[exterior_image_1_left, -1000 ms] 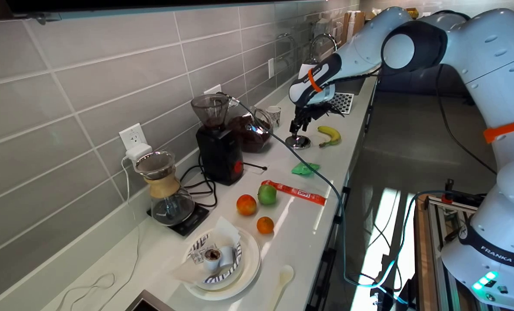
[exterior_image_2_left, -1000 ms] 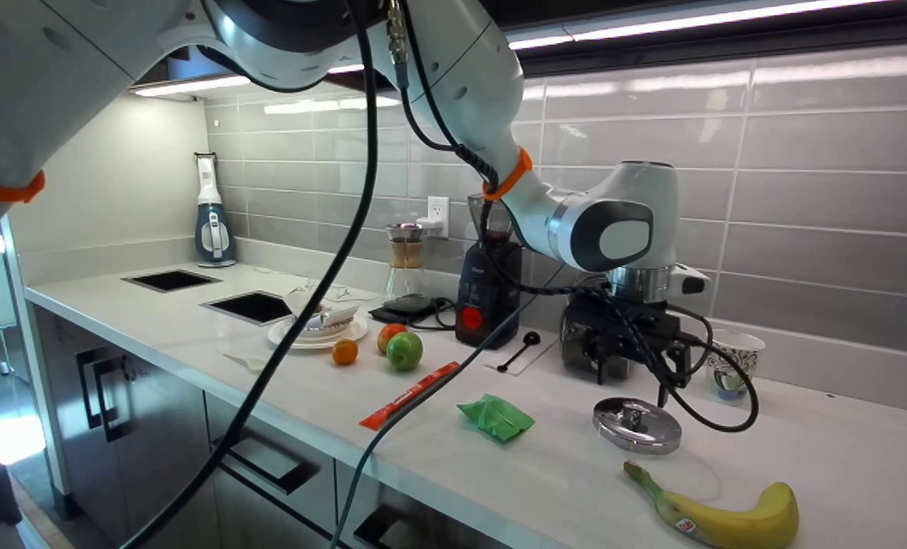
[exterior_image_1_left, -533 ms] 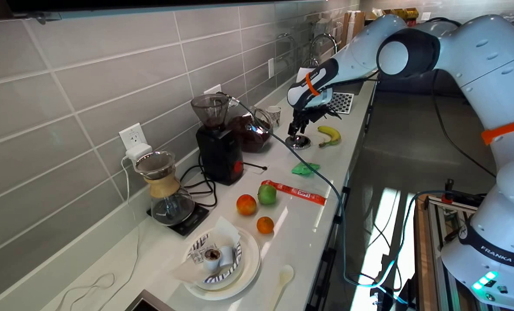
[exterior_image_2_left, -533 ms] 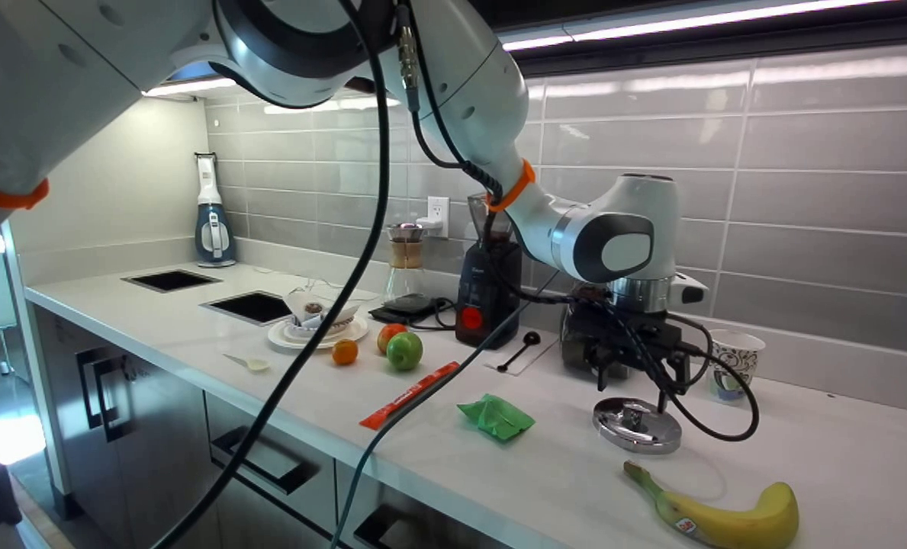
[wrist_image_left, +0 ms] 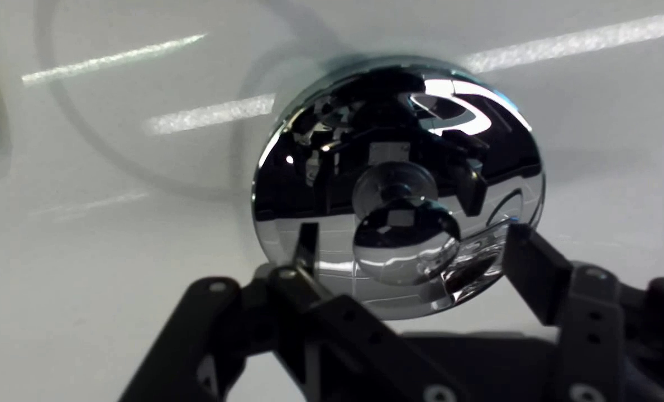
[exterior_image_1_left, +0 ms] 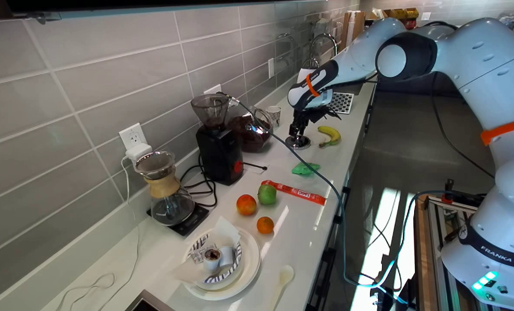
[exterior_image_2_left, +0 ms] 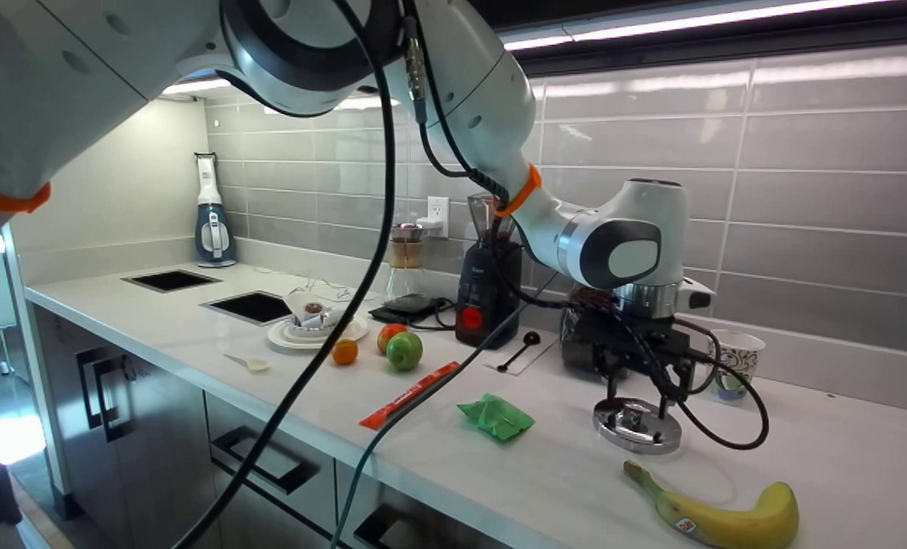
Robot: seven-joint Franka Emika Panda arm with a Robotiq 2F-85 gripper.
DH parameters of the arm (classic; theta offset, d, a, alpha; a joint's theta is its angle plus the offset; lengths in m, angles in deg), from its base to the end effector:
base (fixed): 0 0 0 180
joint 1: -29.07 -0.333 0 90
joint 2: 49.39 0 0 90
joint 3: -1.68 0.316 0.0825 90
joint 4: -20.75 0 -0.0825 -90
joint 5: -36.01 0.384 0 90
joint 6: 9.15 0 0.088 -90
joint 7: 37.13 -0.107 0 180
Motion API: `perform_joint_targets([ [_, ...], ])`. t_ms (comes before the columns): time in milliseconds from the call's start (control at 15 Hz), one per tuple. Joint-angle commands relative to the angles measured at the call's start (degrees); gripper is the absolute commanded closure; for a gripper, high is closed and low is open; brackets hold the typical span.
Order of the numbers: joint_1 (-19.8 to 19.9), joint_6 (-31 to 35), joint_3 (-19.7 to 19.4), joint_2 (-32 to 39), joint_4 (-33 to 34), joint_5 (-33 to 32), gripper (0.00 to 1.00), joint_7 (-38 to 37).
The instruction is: Put the silver lid on the glass container.
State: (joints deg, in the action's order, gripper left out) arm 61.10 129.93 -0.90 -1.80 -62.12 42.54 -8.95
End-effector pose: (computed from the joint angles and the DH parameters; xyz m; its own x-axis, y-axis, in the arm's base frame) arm 0.6112 -0.4133 0.2066 0.9727 -0.1706 0.1570 -0.1764 -0.9840 0.0234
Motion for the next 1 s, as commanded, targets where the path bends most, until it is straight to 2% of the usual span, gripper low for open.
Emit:
perform_joint_targets([
  [0, 1.3, -1.3, 1.2, 1.7, 2.3, 0.8, 0.49, 1.7],
  [267, 1.4, -1.5, 1.4, 1.8, 2.5, 0.5, 0.78, 1.7],
  [333, 1.4, -1.5, 1.4, 1.8, 2.5, 0.5, 0.75, 1.7],
  [400, 1.3, -1.8, 1.4, 1.8, 2.5, 0.5, 0.79, 1.6],
  [600, 1.2, -2.6, 1.4, 0.7, 1.8, 0.8, 0.79, 0.7],
  [933, 1.3, -1.2, 1.4, -6.2, -4.3, 1.0, 0.79, 1.2],
])
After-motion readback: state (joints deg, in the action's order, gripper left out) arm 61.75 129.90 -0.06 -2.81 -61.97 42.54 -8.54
